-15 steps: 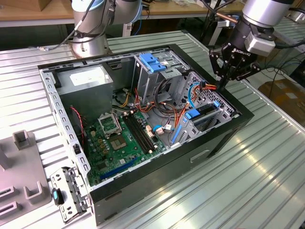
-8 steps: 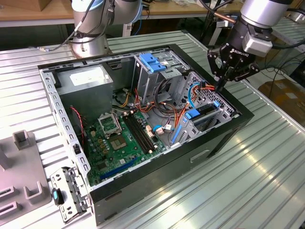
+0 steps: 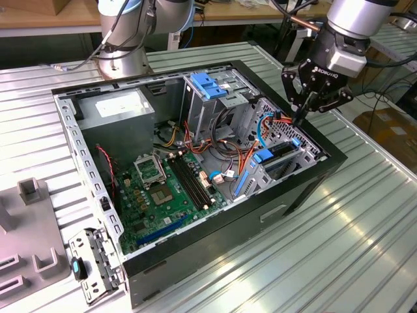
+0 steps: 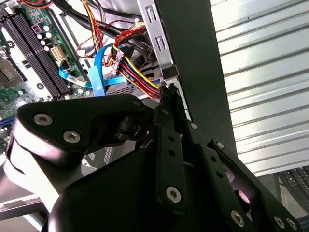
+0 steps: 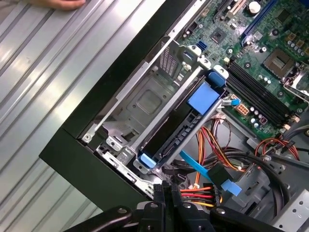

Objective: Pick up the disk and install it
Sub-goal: 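Insert the first disk wire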

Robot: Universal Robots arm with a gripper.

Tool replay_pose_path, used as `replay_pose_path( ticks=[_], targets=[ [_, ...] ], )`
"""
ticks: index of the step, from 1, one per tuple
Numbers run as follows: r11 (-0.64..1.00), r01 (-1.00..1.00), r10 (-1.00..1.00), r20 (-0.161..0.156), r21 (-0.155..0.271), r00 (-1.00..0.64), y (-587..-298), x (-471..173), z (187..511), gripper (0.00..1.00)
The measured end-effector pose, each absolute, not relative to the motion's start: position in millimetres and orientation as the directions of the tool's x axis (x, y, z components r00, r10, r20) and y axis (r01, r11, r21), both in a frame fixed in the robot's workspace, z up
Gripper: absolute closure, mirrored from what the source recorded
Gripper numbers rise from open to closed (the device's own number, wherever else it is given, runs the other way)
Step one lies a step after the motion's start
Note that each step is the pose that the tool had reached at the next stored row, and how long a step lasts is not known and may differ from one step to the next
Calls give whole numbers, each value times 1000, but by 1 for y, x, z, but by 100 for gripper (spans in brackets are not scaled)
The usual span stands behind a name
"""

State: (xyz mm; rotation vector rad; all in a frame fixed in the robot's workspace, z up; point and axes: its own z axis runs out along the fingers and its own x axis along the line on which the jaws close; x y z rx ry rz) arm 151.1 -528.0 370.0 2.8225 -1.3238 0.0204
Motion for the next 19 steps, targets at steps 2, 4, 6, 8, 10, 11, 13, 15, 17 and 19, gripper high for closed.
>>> replay_pose_path(
  ticks=[2, 4, 6, 8, 10, 11, 13, 15, 17, 19],
  targets=[
    [-624, -781, -781, 22, 16, 624, -528, 151, 370, 84],
    [-608, -794, -794, 22, 16, 608, -528, 150, 370, 84],
    [-590, -807, -807, 22, 16, 590, -528, 150, 370, 84],
    [-568, -823, -823, 22, 16, 568, -528, 150, 370, 84],
    [-539, -842, -842, 22, 16, 539, -528, 149, 370, 84],
    [-531, -847, -847, 22, 16, 531, -528, 149, 369, 84],
    [-513, -858, -858, 22, 16, 513, -528, 149, 369, 84],
    [-494, -869, -869, 22, 16, 494, -528, 149, 369, 84],
    [-473, -881, -880, 22, 16, 474, -528, 149, 369, 84],
    [-453, -891, -891, 22, 16, 453, -528, 148, 369, 84]
  ],
)
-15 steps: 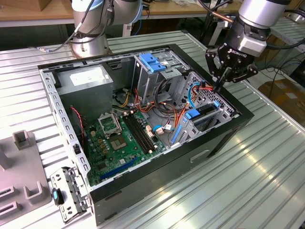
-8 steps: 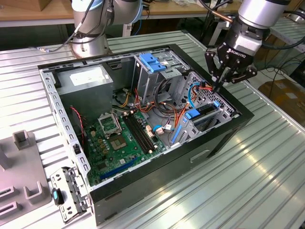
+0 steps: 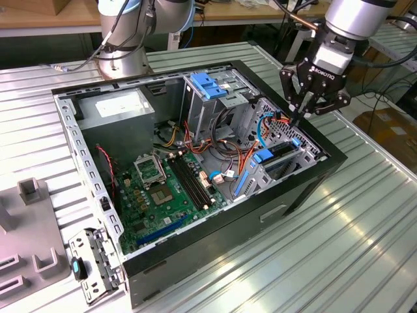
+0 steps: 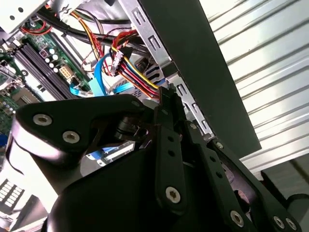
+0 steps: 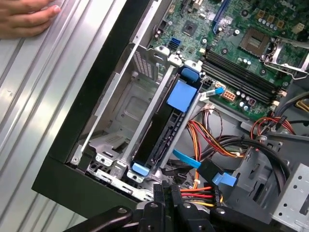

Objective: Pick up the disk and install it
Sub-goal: 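Insert the first disk wire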

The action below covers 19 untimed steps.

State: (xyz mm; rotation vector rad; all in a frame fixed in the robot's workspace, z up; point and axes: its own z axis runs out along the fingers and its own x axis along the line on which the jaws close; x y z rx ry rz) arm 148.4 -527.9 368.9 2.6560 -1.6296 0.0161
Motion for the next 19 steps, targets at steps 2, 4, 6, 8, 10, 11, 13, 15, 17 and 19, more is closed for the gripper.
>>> replay_pose_path(
  ticks=[2, 4, 6, 8, 10, 11, 13, 15, 17, 19],
  targets=[
    [-429, -903, -903, 22, 16, 430, -528, 148, 369, 84],
    [-410, -912, -912, 22, 16, 410, -528, 148, 369, 84],
    [-391, -920, -920, 22, 16, 392, -528, 148, 369, 84],
    [-365, -931, -930, 22, 16, 366, -528, 148, 369, 84],
    [-346, -938, -938, 22, 16, 346, -528, 147, 368, 84],
    [-336, -942, -941, 22, 16, 336, -528, 147, 368, 84],
    [-318, -948, -948, 22, 16, 318, -528, 147, 368, 84],
    [-296, -955, -955, 22, 16, 297, -528, 147, 368, 84],
    [-291, -957, -956, 22, 16, 291, -528, 146, 368, 84],
    [-291, -957, -956, 22, 16, 291, -528, 144, 368, 84]
  ],
)
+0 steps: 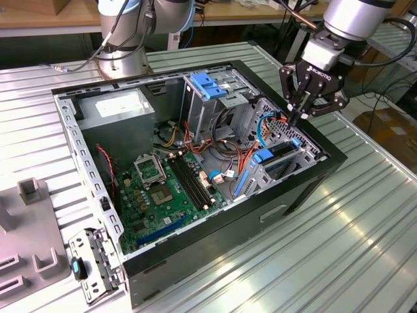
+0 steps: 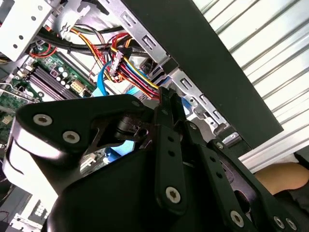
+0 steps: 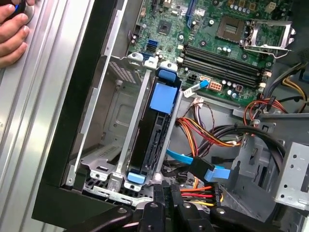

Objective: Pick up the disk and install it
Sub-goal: 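Insert the first disk wire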

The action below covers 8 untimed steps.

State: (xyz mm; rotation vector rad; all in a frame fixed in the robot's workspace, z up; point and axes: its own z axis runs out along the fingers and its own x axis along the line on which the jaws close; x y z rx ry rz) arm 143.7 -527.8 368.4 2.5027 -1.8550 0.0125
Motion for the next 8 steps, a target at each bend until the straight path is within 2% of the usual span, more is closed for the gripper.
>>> replay_pose_path(
  ticks=[8],
  targets=[
    [-206, -978, -978, 22, 16, 206, -528, 138, 367, 84]
  ],
)
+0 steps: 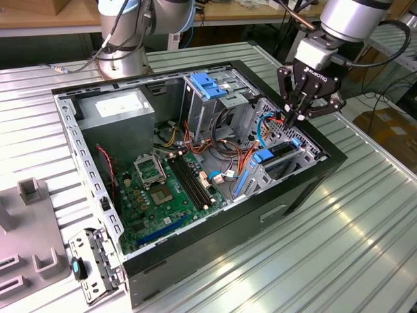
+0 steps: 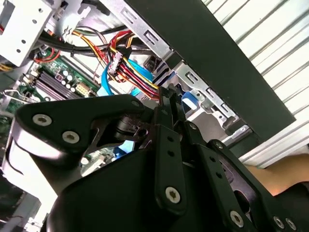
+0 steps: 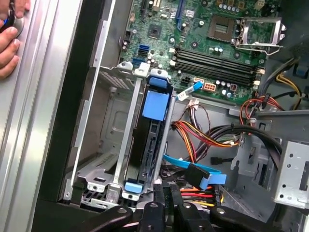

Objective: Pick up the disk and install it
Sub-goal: 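Insert the first disk wire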

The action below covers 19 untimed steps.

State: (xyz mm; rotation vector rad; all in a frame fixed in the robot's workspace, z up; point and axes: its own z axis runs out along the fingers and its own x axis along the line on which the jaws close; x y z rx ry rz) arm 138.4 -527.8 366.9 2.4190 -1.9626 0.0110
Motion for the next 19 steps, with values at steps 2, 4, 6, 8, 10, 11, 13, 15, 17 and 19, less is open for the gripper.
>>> replay_pose_path(
  ticks=[2, 4, 6, 8, 10, 11, 13, 15, 17, 19],
  targets=[
    [-164, -986, -986, 22, 16, 164, -528, 138, 366, 84],
    [-133, -991, -991, 22, 16, 133, -528, 138, 366, 84],
    [-117, -993, -993, 22, 16, 117, -528, 137, 366, 84],
    [-96, -995, -995, 22, 16, 96, -528, 137, 365, 84],
    [-76, -997, -997, 22, 16, 76, -528, 136, 365, 84],
    [-72, -997, -997, 22, 16, 73, -528, 135, 365, 84],
    [-71, -997, -997, 22, 16, 71, -528, 131, 364, 84],
    [-71, -997, -997, 22, 16, 71, -529, 127, 364, 84],
    [-71, -997, -997, 22, 16, 71, -532, 127, 363, 84],
    [-62, -998, -998, 22, 16, 63, -533, 127, 361, 84]
  ],
)
